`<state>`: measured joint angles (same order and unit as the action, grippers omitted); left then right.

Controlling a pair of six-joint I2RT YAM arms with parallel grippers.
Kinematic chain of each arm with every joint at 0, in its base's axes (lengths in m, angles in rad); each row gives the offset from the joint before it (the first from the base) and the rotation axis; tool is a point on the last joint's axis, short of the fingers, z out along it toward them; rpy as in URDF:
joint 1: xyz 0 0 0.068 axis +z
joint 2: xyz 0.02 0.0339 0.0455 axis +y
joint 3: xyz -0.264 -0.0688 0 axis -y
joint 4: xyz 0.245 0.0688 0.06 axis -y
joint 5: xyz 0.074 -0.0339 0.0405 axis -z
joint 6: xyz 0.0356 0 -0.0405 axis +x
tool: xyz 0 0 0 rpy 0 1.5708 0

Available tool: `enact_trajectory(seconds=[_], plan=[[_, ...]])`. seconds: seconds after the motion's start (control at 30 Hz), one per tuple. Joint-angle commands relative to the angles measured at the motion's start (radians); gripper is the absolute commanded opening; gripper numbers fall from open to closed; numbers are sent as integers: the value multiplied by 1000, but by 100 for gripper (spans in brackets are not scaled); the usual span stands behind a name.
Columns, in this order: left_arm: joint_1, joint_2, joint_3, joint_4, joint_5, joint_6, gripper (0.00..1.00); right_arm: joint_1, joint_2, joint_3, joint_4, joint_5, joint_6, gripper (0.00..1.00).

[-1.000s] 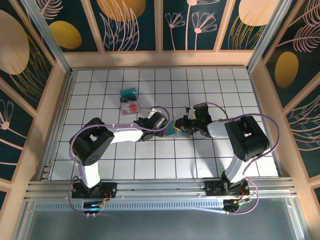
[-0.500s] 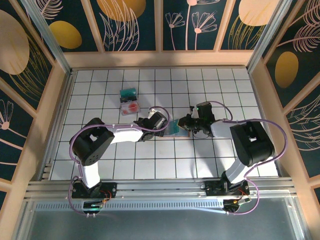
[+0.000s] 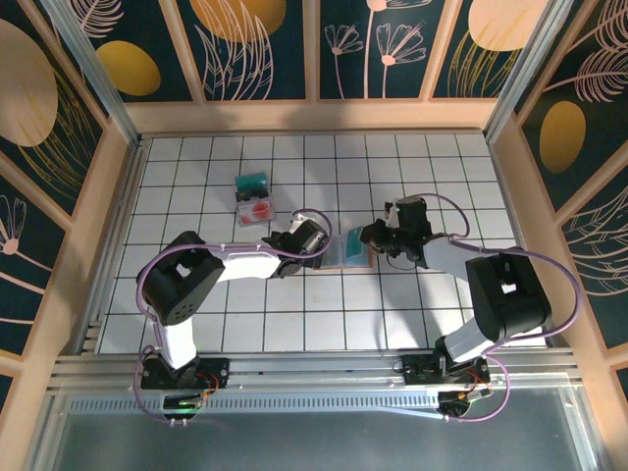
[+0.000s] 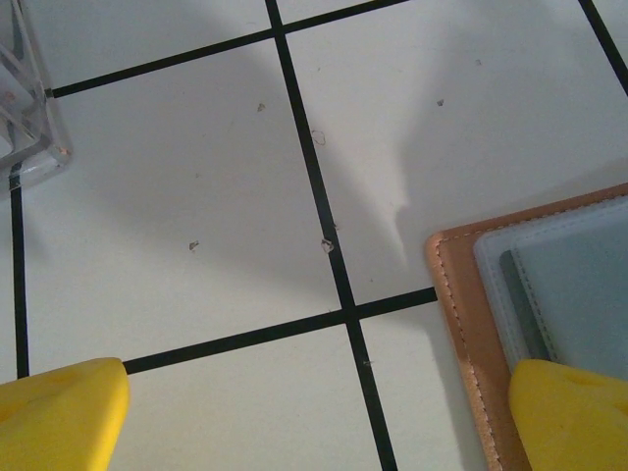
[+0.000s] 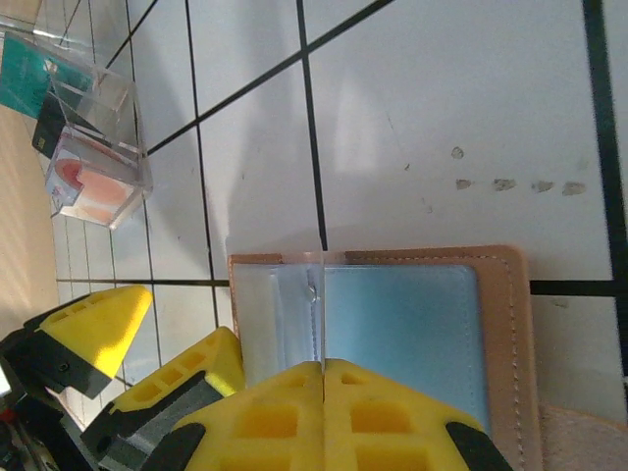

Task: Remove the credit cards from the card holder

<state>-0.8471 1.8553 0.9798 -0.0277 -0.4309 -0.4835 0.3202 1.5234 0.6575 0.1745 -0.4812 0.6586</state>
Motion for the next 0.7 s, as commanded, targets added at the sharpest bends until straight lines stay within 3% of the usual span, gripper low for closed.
enact_trajectory(seconds=[0.0, 0.43, 0.67], plan=[[-1, -5, -26, -81, -13, 3, 99, -9, -55, -16, -27, 46, -38, 0], [1, -216, -13, -14, 24, -40, 99, -11, -212, -86, 111, 51, -38, 0], [37, -373, -85, 209, 221, -87, 99, -3, -255, -137, 329, -50, 7, 0]])
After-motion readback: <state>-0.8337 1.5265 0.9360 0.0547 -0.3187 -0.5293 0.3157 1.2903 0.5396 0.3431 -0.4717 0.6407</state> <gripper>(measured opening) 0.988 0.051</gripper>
